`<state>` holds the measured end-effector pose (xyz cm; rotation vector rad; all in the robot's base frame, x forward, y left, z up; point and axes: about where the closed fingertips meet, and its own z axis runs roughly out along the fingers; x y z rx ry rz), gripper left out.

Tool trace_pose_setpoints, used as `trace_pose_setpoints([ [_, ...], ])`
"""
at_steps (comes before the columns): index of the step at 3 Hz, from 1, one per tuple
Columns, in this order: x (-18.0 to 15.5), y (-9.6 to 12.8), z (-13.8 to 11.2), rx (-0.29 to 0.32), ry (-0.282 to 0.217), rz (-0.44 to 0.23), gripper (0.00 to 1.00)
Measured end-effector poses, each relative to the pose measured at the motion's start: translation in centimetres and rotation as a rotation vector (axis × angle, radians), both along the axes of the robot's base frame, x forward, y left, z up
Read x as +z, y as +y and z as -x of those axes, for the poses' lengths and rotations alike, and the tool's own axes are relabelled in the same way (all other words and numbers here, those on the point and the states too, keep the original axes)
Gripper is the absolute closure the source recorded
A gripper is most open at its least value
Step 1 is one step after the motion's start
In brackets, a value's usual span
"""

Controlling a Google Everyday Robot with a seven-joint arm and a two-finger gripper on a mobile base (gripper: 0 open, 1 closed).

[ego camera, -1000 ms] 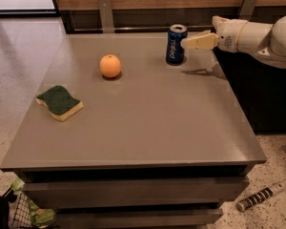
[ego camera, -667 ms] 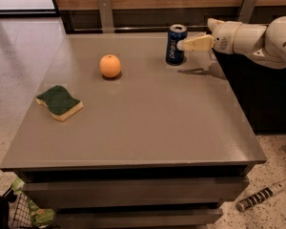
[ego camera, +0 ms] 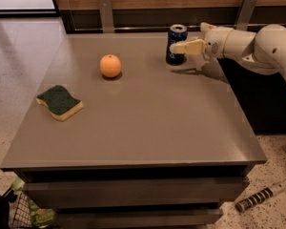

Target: Knock pepsi can over

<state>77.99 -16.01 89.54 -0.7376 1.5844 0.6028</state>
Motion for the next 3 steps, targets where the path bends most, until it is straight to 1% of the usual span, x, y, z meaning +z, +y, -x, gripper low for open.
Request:
trace_pose_setpoints([
  [1,-0.4,0.7,-0.3,-0.002,-0.011,-0.022,0.00],
  [2,-1.6,1.3,-0.6,-0.006,-0.003,-0.050,0.00],
  [3,-3.1,1.2,-0.1,-0.020,0.017,-0.066,0.16],
])
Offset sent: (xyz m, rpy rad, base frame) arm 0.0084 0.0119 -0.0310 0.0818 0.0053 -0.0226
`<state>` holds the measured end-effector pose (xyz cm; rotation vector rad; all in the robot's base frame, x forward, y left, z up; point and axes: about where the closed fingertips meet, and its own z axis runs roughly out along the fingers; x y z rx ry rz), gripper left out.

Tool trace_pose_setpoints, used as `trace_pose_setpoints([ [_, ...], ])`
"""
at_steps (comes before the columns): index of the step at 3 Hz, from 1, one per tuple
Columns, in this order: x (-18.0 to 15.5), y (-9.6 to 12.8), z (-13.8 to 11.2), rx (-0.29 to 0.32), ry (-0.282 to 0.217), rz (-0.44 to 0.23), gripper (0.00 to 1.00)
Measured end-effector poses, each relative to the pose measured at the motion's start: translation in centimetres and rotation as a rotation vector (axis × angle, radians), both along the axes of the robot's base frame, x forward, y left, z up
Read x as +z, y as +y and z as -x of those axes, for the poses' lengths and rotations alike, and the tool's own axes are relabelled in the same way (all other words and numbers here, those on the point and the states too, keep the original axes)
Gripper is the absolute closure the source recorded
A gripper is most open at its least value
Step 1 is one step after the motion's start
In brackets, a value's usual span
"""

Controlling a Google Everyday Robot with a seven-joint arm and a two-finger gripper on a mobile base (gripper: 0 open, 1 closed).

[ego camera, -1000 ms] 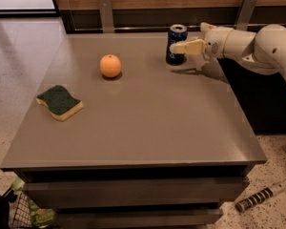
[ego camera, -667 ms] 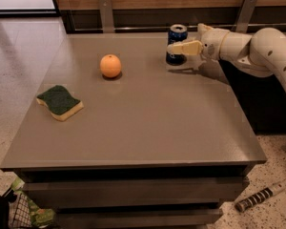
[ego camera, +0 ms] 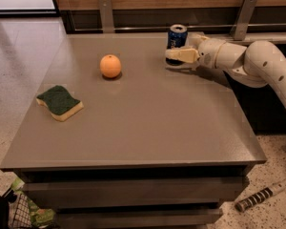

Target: Knock pepsi can over

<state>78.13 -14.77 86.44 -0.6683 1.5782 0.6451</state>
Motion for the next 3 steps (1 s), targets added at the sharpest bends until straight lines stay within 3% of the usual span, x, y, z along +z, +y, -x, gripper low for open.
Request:
trace_pose_setpoints([
  [3,-0.11,1.04,-0.09,0.015,0.002,-0.002,0.85],
])
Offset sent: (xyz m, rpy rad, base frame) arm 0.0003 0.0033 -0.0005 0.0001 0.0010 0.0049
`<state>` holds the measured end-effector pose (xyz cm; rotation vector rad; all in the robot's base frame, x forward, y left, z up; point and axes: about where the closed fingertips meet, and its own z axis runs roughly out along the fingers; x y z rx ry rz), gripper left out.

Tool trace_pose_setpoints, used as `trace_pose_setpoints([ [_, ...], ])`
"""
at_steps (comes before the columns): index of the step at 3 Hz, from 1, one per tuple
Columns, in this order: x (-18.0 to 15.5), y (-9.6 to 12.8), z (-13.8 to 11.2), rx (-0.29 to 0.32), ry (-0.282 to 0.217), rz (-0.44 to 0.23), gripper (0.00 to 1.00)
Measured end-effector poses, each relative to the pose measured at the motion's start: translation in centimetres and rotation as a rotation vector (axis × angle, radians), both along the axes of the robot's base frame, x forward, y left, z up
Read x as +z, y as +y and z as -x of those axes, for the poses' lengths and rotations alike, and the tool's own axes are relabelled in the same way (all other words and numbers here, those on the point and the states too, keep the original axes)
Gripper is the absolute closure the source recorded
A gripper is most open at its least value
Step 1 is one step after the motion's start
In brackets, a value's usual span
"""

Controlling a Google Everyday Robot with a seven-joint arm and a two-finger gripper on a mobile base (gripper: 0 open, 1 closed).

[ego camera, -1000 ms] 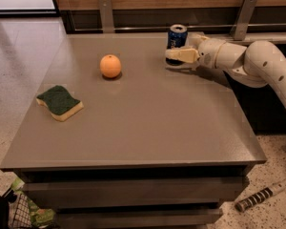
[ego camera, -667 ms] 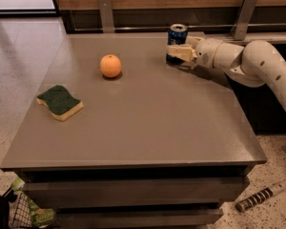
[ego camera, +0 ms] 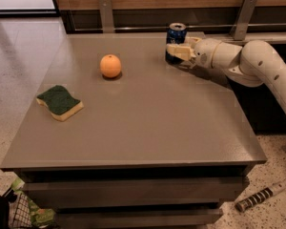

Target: Knock pepsi can over

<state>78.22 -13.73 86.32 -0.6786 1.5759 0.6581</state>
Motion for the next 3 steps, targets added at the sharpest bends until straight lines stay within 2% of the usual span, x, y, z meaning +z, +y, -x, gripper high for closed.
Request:
trace_pose_setpoints([
  [1,0.0,0.3,0.0,0.005,0.001,-0.001,1.00],
  [2,0.1,0.5,-0.1,0.013,0.004,0.008,1.00],
  [3,1.5,0.5,0.3,0.047,0.029,0.087,1.00],
])
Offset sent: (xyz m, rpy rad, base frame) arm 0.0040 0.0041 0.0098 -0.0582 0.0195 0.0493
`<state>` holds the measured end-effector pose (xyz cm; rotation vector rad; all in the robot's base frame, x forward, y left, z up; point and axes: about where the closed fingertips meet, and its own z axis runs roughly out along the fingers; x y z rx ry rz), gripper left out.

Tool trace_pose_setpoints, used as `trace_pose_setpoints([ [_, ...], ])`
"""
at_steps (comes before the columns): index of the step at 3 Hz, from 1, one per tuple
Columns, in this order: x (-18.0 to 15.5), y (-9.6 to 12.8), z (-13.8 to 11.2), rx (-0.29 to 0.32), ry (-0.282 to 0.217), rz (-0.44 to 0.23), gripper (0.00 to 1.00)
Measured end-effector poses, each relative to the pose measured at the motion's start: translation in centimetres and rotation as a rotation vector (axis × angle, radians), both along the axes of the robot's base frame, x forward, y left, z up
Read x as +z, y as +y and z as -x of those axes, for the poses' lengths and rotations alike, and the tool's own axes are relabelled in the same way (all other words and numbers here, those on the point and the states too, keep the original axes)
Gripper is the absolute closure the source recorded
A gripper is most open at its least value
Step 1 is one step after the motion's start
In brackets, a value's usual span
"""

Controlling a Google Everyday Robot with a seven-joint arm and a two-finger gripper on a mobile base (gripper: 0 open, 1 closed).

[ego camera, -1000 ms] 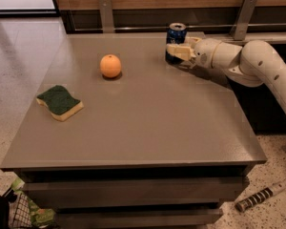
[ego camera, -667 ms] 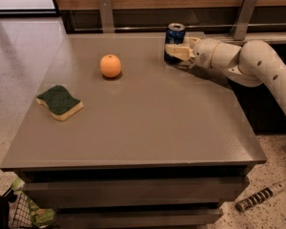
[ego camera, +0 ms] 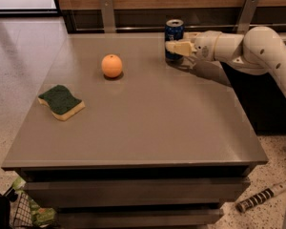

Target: Knock pepsi can over

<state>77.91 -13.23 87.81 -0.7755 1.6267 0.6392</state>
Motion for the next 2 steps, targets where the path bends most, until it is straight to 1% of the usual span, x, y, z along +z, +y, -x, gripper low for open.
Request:
trace_pose_setpoints([
  [1,1.45,-1.11,0.82,0.018,0.033,0.099,1.00],
  [2,2.23,-1.96,1.78,0.033,0.079,0.205,1.00],
])
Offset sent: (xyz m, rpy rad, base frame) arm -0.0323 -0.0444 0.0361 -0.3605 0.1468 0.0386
